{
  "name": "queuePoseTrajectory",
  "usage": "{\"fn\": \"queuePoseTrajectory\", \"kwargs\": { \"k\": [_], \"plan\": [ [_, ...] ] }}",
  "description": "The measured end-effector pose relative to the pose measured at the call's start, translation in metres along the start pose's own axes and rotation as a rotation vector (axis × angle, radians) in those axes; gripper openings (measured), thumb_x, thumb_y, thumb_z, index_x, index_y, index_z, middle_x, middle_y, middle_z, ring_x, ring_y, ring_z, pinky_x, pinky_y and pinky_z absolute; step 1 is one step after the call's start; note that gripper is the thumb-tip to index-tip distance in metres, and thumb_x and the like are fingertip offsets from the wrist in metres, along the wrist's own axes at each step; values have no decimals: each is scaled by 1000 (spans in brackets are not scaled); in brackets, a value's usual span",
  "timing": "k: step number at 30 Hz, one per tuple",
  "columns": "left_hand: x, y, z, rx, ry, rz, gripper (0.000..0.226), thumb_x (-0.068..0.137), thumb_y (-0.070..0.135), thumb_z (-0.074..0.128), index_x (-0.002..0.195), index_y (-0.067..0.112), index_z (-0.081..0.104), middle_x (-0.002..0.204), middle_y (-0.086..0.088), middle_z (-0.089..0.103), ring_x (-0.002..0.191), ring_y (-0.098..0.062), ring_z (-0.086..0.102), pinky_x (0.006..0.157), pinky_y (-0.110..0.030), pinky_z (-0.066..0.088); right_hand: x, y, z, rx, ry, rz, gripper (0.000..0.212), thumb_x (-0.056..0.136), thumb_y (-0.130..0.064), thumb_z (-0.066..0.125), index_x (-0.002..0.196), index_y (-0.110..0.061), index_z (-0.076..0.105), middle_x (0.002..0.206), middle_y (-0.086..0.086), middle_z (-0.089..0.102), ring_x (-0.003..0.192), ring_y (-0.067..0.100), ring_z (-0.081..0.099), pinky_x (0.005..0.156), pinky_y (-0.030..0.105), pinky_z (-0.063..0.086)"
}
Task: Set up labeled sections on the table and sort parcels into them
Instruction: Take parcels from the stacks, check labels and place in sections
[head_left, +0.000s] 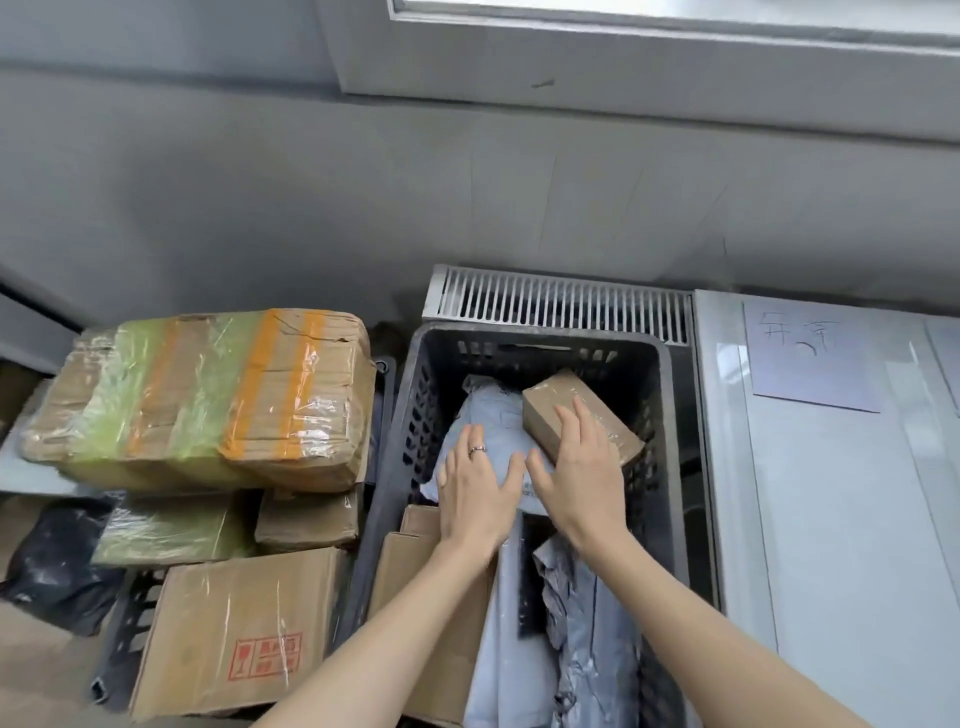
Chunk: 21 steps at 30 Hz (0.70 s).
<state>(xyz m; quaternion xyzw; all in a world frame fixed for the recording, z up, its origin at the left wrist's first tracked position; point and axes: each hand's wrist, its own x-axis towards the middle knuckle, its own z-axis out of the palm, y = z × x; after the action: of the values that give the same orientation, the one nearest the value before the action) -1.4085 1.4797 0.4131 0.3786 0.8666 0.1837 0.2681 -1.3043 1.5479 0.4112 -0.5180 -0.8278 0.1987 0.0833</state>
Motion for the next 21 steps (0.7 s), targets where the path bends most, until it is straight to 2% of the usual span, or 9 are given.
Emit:
{"fn": "queuePoseTrajectory", "kwargs": {
  "k": [6,9,12,14,17,19,21],
  "plan": [
    [50,8,41,-102,-141,-38,61,99,45,43,147,9,36,154,-3,35,139,-22,35,116,-37,22,35,37,28,-84,-29,8,69,91,-38,60,144,-2,36,153,21,34,142,32,31,114,43,29],
    [71,12,50,-125,-219,-46,58,98,47,42,144,12,41,150,-1,40,133,-23,43,111,-39,33,50,50,39,-134,-37,-3,75,88,-46,61,143,-3,35,153,23,30,144,34,27,114,43,27],
    [86,20,57,-278,-263,-132,47,97,40,46,134,11,50,134,-4,54,124,-23,51,94,-31,40,63,57,48,-166,-36,33,79,85,-53,60,140,-2,38,153,27,28,142,39,27,113,46,26],
    [94,24,63,-423,-263,-228,39,97,35,48,127,10,54,117,-3,59,113,-20,55,83,-25,35,69,61,53,-187,-38,60,83,84,-58,57,141,-2,37,153,28,26,142,40,25,114,47,24],
    [101,28,70,-548,-233,-290,41,97,30,50,131,7,49,112,-1,55,108,-17,51,83,-20,31,74,66,58,-194,-53,100,88,83,-65,52,144,-5,31,153,27,27,143,40,24,115,48,21],
    [103,29,75,-599,-217,-314,40,97,27,50,132,8,46,114,-1,54,106,-14,49,85,-21,32,74,68,61,-180,-47,121,89,82,-67,52,144,-7,32,150,24,34,138,38,32,112,48,26],
    [104,29,80,-654,-212,-336,37,97,28,50,129,9,49,119,-2,59,112,-17,54,88,-25,38,74,68,61,-157,-20,125,86,81,-66,53,142,-9,36,142,18,43,128,36,42,105,46,32]
  ]
}}
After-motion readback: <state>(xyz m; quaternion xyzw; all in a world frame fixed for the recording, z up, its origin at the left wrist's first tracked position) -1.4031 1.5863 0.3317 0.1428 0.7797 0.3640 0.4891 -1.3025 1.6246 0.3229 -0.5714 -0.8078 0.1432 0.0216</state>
